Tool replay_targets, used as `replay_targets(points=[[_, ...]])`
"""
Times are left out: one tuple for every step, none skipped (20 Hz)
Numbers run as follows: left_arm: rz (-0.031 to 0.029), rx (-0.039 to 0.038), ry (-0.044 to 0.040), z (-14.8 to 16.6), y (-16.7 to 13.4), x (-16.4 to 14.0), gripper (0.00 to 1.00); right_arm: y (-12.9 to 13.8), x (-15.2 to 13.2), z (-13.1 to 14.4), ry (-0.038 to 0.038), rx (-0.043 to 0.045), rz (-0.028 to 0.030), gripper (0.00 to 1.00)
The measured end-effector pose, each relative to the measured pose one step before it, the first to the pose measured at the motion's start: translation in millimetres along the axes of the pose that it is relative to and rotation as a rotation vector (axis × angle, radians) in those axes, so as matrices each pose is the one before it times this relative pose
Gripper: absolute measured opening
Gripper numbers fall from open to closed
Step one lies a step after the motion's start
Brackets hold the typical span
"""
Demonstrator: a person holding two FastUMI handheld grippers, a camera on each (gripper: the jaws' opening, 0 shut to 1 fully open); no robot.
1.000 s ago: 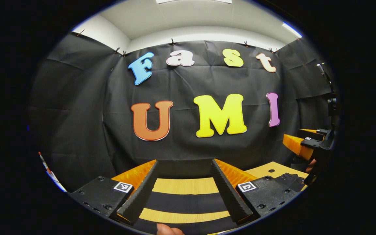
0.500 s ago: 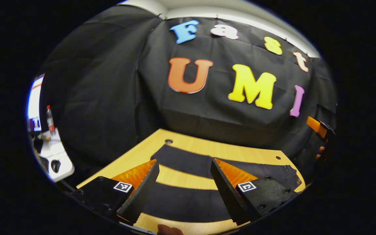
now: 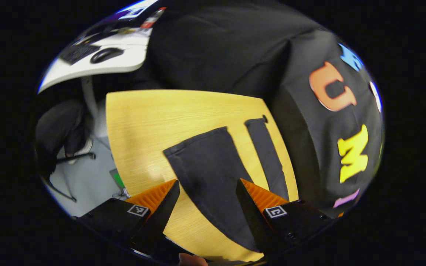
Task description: Grasp the waist and the cuffs of the jeans and fold them to make the two legs overlap; first hold the waist and fold one-third of the jeans toward the cuffs, then hold the cuffs and fold the remaining one-third in the same direction to finish folding.
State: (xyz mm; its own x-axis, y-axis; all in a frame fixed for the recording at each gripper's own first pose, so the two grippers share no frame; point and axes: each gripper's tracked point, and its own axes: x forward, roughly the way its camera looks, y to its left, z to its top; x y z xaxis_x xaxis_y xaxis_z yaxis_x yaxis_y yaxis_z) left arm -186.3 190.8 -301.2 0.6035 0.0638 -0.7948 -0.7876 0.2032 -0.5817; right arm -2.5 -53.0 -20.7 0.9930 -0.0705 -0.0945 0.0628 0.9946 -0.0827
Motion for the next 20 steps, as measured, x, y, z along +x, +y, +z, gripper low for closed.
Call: replay_targets(points=[[0.01324, -0.05673, 0.0164, 0.8, 2.73, 4.15, 0.98, -8.08, 0.77, -0.65, 0.00493, 0.00273, -0.01926, 0.96], [-0.00475, -0.04729, 0.01562, 6.07, 6.98, 6.01, 0.98, -8.22, 1.08, -2.43, 0.00729, 0.00457, -0.01931, 0.92], [-0.00398, -0.0398, 0.0081, 2.29, 1.52, 6.28, 0.98, -8.12, 2.11, -1.42, 0.00978, 0.00387, -0.02236, 0.92], [0.00701, -0.0264, 0.00777, 0.4, 1.75, 7.54, 0.98, -9.07, 0.53, -2.93, 0.0102, 0.00336, -0.02052, 0.92], [0.00477, -0.01558, 0.00808, 1.13, 1.23, 5.62, 0.99, -9.02, 1.22, -2.16, 0.00989, 0.00367, -0.02177, 0.92], [0.00166, -0.01618, 0.00803, 0.92, -0.95, 4.29, 0.99, -9.47, 0.42, -3.1, 0.01042, 0.00565, -0.02244, 0.96], [-0.01582, -0.01738, -0.00115, 2.13, -7.28, 4.25, 0.99, -9.35, 1.03, -1.59, 0.0107, 0.00453, -0.02338, 0.92], [-0.00989, -0.00551, 0.00378, 1.33, -6.35, 4.55, 1.0, -9.1, 0.91, -2.72, 0.00927, 0.0032, -0.02135, 0.92], [-0.00211, -0.00101, 0.00548, 1.18, -3.95, 4.57, 0.98, -7.99, 0.37, -1.16, 0.00487, 0.00134, -0.01777, 0.92], [-0.00065, -0.00199, 0.00976, 0.94, -3.33, 3.61, 0.98, -7.1, 0.38, -3.09, 0.0067, -0.00575, -0.01644, 0.92], [-0.00071, 0.0056, 0.00986, -0.04, -3.79, 3.86, 0.98, -6.51, 0.92, -3.27, 0.00777, -0.00714, -0.01261, 0.92], [-0.00179, 0.01957, 0.00793, -1.17, -3.48, 4.49, 0.98, -6.93, 0.63, -5.9, 0.01662, -0.00102, -0.01203, 0.92], [0.00969, 0.03284, 0.00323, 0.87, 0.57, 3.19, 0.98, -5.98, 0.57, -7.38, 0.02325, 0.00647, -0.00731, 0.92], [-0.00122, 0.02317, -0.00009, -0.9, -0.76, 1.28, 1.0, -5.82, 0.38, -9.31, 0.0283, 0.01656, -0.00755, 0.92], [0.01574, 0.01939, 0.02002, -4.29, 3.41, 5.61, 0.94, -4.87, 0.76, -7.83, 0.02805, 0.02531, -0.00492, 0.92], [0.01542, -0.0005, 0.00964, -4.9, 3.98, 1.81, 0.98, -5.63, 3.44, -9.19, 0.0327, 0.0326, -0.00058, 0.92], [0.03147, -0.02729, 0.00733, 0.39, 9.86, 2.31, 0.7, -5.13, 3.43, -9.81, 0.04063, 0.03485, 0.00528, 0.92], [-0.01218, -0.05456, 0.01045, 0.43, 2.59, 4.26, 0.42, -5.76, 3.93, -13.79, 0.05338, 0.03799, 0.00534, 0.96], [-0.0212, -0.05385, 0.00988, 0.49, -4.62, 1.48, 0.14, -5.47, 3.17, -12.75, 0.06889, 0.06041, 0.01511, 0.92], [-0.01119, -0.02544, 0.00706, 0.78, -3.83, 0.25, 0.12, -4.22, 5.97, -13.25, 0.07375, 0.08365, 0.02029, 0.92]])
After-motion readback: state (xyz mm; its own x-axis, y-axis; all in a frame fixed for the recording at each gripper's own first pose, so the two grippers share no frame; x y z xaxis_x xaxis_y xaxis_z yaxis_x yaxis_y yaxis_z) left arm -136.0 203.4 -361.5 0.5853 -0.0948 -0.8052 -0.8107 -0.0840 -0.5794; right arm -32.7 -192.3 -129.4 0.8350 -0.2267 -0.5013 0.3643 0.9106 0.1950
